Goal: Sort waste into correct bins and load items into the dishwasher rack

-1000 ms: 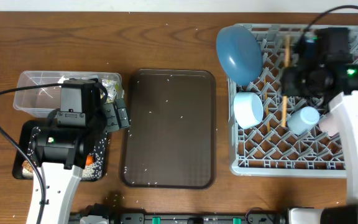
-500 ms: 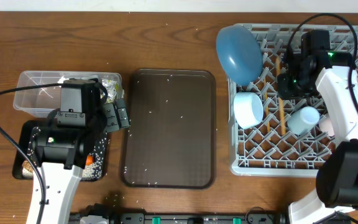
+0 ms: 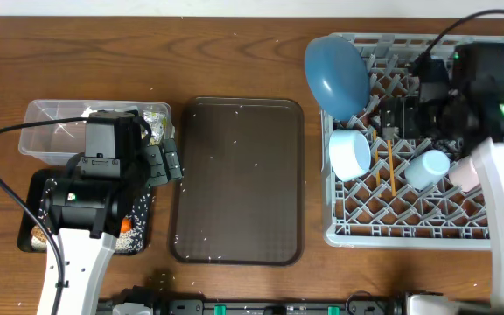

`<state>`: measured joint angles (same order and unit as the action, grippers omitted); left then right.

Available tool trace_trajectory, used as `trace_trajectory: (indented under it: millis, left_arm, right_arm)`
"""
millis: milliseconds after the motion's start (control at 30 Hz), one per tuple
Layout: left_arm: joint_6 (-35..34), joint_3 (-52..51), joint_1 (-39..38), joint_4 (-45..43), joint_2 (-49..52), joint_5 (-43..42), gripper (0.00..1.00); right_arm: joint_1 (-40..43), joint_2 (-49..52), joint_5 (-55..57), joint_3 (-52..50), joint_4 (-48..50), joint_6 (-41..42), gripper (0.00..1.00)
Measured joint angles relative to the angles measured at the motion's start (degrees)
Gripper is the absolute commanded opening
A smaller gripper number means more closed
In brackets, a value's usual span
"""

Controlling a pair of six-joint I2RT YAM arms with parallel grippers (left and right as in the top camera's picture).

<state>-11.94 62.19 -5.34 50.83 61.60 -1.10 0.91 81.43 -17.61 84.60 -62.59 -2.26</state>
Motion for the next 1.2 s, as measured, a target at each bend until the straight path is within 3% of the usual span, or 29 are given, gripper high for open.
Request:
trace_trajectory:
  millis: [333,733,900,1200]
  left_arm:
    - [0.02,0.00,0.00,0.00,0.02,0.00,0.98]
    - [0.02,0.00,0.00,-0.02,0.00,0.00,0.98]
    - [0.02,0.07,0.00,0.00,0.02,0.00,0.98]
    - [0.00,0.26,0.00,0.04,0.00,0.00,0.98]
  right_arm:
    - [-1.22,-13.27,-1.62,0.00,-4.04,6.51,0.99]
    - [-1.20,-27.82,9.68,-1.70,-5.44,-2.97,0.99]
    - [-1.20,-38.99,11.37,-14.64,9.40,-7.87,0.99]
    - [-1.20,-58.25,9.46,-55.08,40.02,-10.14,0.99]
